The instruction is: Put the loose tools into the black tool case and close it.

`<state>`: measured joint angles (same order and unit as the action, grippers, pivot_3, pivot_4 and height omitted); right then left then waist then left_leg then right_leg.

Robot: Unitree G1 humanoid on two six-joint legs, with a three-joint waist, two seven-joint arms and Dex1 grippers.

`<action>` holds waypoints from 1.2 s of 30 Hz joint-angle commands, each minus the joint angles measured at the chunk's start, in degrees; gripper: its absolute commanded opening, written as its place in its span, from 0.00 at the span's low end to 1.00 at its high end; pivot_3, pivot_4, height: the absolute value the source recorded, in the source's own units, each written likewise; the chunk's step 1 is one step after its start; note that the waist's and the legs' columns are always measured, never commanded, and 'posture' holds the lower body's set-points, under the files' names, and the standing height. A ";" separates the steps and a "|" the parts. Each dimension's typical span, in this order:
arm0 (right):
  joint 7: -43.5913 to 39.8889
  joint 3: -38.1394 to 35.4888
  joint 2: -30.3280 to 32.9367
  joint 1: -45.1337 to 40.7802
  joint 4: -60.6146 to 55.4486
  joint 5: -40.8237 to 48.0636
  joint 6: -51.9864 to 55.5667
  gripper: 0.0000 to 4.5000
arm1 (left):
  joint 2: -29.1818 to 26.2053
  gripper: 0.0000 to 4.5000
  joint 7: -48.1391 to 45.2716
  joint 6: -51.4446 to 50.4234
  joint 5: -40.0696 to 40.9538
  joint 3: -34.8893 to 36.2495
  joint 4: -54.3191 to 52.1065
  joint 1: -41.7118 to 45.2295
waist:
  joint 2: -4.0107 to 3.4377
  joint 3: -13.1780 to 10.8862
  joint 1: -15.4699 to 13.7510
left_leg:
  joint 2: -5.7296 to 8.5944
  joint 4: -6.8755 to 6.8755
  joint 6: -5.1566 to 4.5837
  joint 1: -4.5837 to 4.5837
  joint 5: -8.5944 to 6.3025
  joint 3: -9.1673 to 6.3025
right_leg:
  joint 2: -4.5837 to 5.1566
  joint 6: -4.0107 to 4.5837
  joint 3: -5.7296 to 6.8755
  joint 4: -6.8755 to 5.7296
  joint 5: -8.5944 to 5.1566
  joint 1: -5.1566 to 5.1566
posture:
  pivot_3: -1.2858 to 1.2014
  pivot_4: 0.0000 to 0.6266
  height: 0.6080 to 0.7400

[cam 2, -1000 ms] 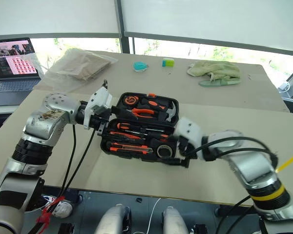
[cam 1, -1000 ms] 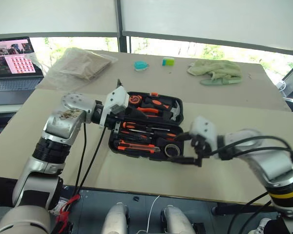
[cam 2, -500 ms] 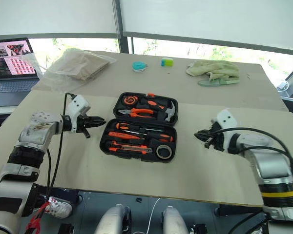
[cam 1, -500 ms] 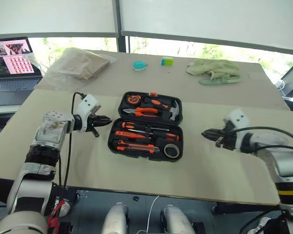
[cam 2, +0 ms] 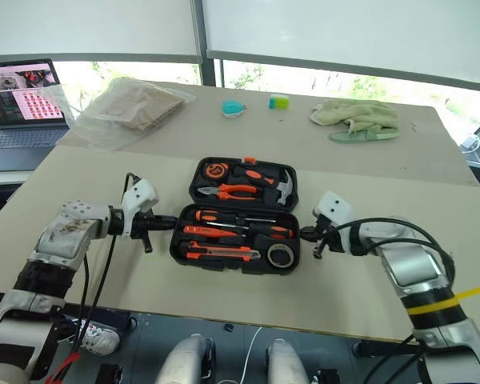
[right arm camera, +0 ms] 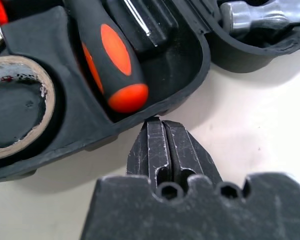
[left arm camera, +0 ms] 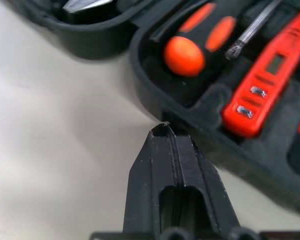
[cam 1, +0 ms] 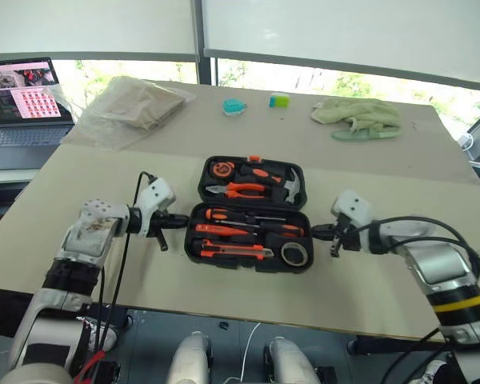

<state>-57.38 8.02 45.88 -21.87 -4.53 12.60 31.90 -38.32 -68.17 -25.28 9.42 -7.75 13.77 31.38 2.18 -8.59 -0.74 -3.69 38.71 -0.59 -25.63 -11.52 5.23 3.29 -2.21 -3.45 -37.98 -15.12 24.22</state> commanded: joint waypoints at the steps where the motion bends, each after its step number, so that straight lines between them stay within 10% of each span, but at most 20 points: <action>1: -4.27 -0.69 0.68 2.50 -10.39 4.81 -0.01 0.01 | 0.41 0.00 -5.37 0.67 3.79 -2.32 -8.55 -1.48 | 0.00 0.00 0.07 | -0.01 0.01 0.00 0.00 0.00 0.00 | -0.01 0.00 0.00 -0.01 0.00 0.00 | 0.52 0.24 1.00; 22: -0.99 -13.24 6.87 22.48 -23.01 6.45 3.15 0.01 | -10.11 0.00 -7.62 -0.61 2.02 -0.26 -13.03 -10.68 | 0.00 0.00 0.28 | -0.05 0.03 0.02 0.11 -0.01 -0.02 | -0.02 0.05 -0.01 -0.04 -0.03 -0.06 | 0.52 0.24 1.00; 25: -1.16 -17.69 7.43 24.13 -21.78 9.30 6.39 0.00 | -11.51 0.16 -7.06 -3.64 2.69 1.28 -7.16 -8.49 | 0.01 0.01 0.18 | -0.04 0.05 0.02 0.17 -0.01 -0.03 | -0.03 0.05 0.00 -0.04 -0.03 -0.11 | 0.52 0.24 1.00; 32: 2.18 -25.10 5.74 15.85 -12.53 18.48 18.18 0.57 | -8.60 0.73 -2.52 -24.01 7.85 3.96 3.17 4.30 | 0.04 0.00 0.44 | -0.07 0.10 0.03 0.33 0.05 -0.02 | -0.08 0.09 -0.03 -0.08 -0.01 -0.19 | 0.52 0.24 1.00; 36: 6.85 -22.71 2.29 5.20 -6.54 21.75 28.45 0.62 | -3.38 0.79 2.52 -35.27 10.49 5.31 5.78 10.56 | 0.05 0.00 0.68 | -0.06 0.10 0.02 0.32 0.08 -0.05 | -0.11 0.09 -0.05 -0.10 0.02 -0.18 | 0.52 0.24 1.00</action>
<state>-51.85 -14.31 48.33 -15.69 -11.69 32.71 57.22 -41.73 -67.23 -57.19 18.54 -4.00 19.05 40.69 2.23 -8.59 -0.06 -3.74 38.78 -0.58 -25.35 -11.44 5.15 3.19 -2.12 -3.51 -38.08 -15.10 24.06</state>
